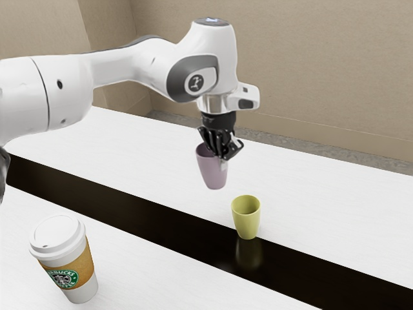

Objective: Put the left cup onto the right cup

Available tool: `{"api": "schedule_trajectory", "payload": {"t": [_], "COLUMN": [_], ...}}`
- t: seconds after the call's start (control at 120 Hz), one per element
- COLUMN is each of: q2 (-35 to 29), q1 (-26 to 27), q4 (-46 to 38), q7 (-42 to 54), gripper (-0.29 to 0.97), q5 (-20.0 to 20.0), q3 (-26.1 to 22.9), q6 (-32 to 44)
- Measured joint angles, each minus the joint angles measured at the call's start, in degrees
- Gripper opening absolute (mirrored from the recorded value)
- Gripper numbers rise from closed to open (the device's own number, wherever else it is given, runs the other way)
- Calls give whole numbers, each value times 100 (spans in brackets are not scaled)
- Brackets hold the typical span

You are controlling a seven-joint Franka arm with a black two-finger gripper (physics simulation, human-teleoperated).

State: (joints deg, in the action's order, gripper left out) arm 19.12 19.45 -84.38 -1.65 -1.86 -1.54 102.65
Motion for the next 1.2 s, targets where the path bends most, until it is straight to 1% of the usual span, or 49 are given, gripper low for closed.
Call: {"api": "schedule_trajectory", "payload": {"t": [0.067,0.15,0.308,0.508,0.767,1.2], "q2": [248,467,747,1019,1290,1307], "q1": [93,179,232,302,313,345], "q4": [355,608,820,1048,1054,855], "q7": [13,27,46,61,65,62], "gripper": [-11,-11,-11,-11,-11,-11], "q5": [-9,-5,8,5,19,51], "q3": [-1,-34,-73,-70,-60,-66], "q6": [-89,-160,-180,-4,261,346]}}
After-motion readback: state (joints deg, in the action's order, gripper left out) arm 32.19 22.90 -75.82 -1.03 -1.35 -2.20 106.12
